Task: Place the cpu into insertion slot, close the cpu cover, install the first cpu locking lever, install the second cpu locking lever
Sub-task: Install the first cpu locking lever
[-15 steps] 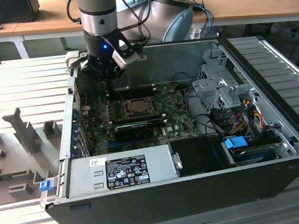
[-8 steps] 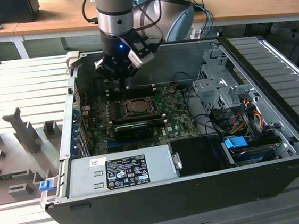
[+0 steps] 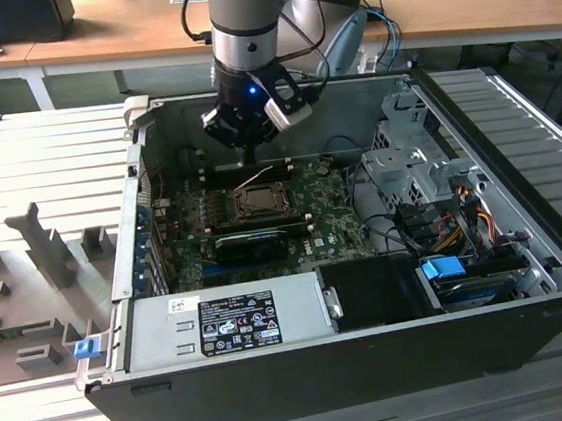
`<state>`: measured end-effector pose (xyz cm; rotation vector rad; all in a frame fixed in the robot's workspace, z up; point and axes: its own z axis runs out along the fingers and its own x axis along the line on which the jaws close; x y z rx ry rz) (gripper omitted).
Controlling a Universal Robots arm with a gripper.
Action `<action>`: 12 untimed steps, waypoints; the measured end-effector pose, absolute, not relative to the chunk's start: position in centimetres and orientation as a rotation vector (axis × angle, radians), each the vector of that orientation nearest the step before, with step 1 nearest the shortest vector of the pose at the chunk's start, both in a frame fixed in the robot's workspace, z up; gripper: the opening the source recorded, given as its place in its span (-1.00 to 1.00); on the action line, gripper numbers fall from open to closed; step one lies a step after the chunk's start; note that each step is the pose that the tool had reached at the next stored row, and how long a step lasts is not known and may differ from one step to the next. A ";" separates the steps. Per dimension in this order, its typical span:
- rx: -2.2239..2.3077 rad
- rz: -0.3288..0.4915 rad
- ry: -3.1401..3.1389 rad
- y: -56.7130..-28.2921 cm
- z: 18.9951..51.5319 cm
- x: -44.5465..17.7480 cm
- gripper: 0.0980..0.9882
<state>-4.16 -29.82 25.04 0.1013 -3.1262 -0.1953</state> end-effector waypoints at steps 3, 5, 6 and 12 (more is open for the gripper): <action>0.088 -0.198 -3.127 -29.8 24.7 -4.0 -0.98; 0.091 -0.198 -3.127 -29.8 24.2 -3.8 -0.98; 0.093 -0.198 -3.127 -29.8 24.0 -3.8 -0.98; 0.104 -0.198 -3.126 -29.4 23.2 -3.5 -0.98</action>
